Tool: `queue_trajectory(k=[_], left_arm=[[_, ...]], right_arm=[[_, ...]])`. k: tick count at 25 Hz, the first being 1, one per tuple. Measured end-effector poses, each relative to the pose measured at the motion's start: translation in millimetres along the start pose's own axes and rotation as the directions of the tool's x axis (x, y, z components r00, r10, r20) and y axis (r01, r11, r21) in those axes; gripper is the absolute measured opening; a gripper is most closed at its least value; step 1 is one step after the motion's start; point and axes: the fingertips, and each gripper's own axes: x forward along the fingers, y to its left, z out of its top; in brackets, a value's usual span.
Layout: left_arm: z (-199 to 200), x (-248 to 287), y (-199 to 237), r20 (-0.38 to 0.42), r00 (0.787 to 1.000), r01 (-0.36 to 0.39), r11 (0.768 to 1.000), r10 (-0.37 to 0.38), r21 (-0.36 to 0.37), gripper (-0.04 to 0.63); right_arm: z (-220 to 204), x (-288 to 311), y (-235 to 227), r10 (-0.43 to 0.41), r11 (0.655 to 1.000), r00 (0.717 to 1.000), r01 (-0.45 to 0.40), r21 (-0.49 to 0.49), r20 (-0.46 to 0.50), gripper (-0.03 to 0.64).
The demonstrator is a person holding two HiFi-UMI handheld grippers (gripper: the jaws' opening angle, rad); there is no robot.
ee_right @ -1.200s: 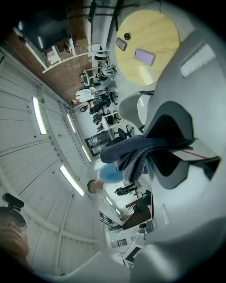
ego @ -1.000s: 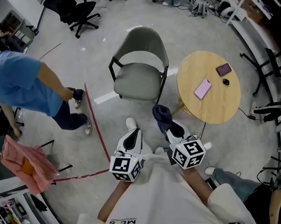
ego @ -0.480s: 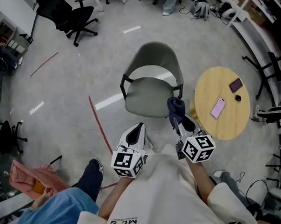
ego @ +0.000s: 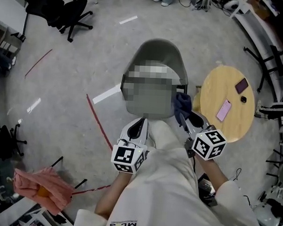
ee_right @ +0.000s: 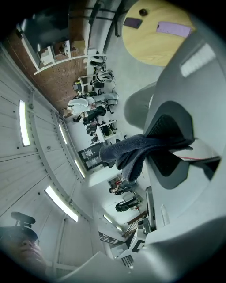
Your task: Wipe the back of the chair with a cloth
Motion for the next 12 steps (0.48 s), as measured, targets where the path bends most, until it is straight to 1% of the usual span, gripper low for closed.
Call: queue_trajectory(k=[3,8,12], left_arm=[[10,24,8,0.002,1.0,0.006,1.0,-0.006,0.004,0.001],[31,62,20,0.013,1.0,-0.006,1.0,0.006,0.019,0.0],[46,100,37,0.019,1.0,-0.02,1.0,0.02,0.017,0.002]], right_arm=[[19,21,-18,0.01,1.0,1.0,-0.01,-0.02,-0.002,0.078],[43,61,-48,0.006,0.999,1.0,-0.007,-0.034,-0.011,0.078],[63,100,-75,-0.017,0.999,1.0,0.018,-0.035,0.022,0.078]])
